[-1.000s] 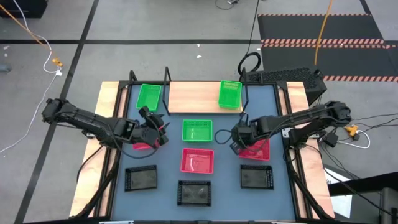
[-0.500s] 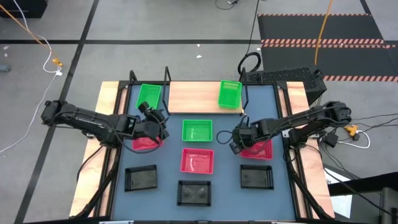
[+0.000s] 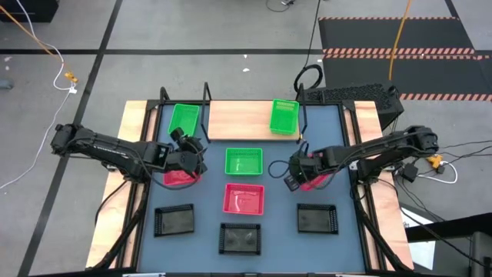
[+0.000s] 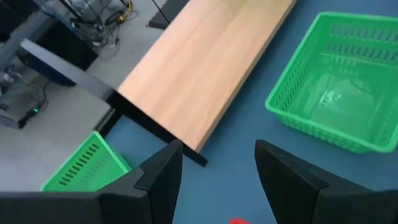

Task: Stack baskets on shelf by color
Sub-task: Put the right red bin on the shelf

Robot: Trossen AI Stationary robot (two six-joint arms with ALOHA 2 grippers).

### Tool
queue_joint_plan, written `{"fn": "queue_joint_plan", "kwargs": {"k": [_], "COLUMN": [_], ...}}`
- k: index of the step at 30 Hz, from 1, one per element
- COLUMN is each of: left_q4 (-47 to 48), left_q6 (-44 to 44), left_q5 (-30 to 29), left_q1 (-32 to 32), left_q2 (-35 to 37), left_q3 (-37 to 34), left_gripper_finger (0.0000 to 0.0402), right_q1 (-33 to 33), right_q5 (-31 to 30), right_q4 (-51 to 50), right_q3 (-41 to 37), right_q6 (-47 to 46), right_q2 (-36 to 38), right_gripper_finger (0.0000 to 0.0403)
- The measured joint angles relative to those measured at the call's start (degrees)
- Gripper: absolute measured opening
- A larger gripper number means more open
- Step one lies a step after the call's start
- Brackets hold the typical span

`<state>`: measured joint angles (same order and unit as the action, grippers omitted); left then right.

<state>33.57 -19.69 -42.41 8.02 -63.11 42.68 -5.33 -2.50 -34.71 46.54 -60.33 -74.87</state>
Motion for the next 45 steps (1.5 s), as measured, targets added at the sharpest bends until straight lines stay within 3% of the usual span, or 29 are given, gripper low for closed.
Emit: {"fn": "queue_joint_plan", "kwargs": {"k": [5,8,15,20,23,25,29,35,45], "left_q4": [3.20,4.10,5.61,10.74,12.83,13.01,12.80,12.66,12.45], "left_q6": [-3.60,-4.84,-4.70,-6.21,-7.73,-8.34,-10.11,-12.19,-13.06], "left_q5": [0.22,0.20,0.47,0.61,0.60,0.54,0.13,-0.07,-0.18], "left_q1": [1.42,1.97,2.28,2.28,2.28,2.28,2.28,2.35,2.35], "left_q2": [0.00,0.00,0.02,0.02,0.02,0.02,0.02,0.02,0.02], "left_q3": [0.00,0.00,0.00,0.00,0.00,0.00,0.00,-0.67,-1.68], "left_gripper_finger": [0.0202,0.0202,0.0202,0.0202,0.0202,0.0202,0.0202,0.0202,0.0202], "right_q1": [-0.04,-0.04,-0.04,0.11,1.58,3.55,9.19,18.42,21.12], "right_q5": [-5.12,-11.65,-25.40,-36.17,-39.63,-38.43,-26.47,-10.85,-9.43], "right_q4": [-0.81,-0.68,-0.85,0.63,6.87,13.32,23.30,27.12,32.78], "right_q3": [1.46,3.95,12.45,21.45,25.60,27.06,28.87,32.91,35.47], "right_q6": [1.77,4.09,14.00,29.32,43.68,53.88,68.78,70.66,78.48], "right_q2": [8.08,11.84,11.95,8.98,5.87,3.28,-3.20,-14.82,-28.70], "right_gripper_finger": [0.0005,0.0004,0.0003,0.0002,0.0001,0.0001,0.0002,0.0003,0.0003]}}
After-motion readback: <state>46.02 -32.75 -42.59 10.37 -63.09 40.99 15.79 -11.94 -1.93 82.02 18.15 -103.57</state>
